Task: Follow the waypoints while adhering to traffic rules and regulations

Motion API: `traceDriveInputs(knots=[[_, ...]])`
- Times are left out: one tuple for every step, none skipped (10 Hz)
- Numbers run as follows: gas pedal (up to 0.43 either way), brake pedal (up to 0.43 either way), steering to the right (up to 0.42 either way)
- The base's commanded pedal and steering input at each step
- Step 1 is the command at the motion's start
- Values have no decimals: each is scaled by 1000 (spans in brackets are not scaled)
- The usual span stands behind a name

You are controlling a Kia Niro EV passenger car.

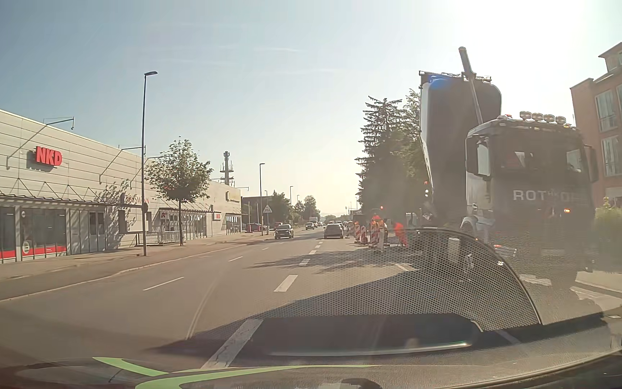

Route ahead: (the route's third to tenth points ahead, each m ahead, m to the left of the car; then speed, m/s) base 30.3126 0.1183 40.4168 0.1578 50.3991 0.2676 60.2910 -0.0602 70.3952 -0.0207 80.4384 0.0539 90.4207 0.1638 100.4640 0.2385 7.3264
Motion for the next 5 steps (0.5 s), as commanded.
traceDriveInputs(knots=[[47,0,0],[39,0,0],[39,0,0],[39,0,0],[39,0,0]])
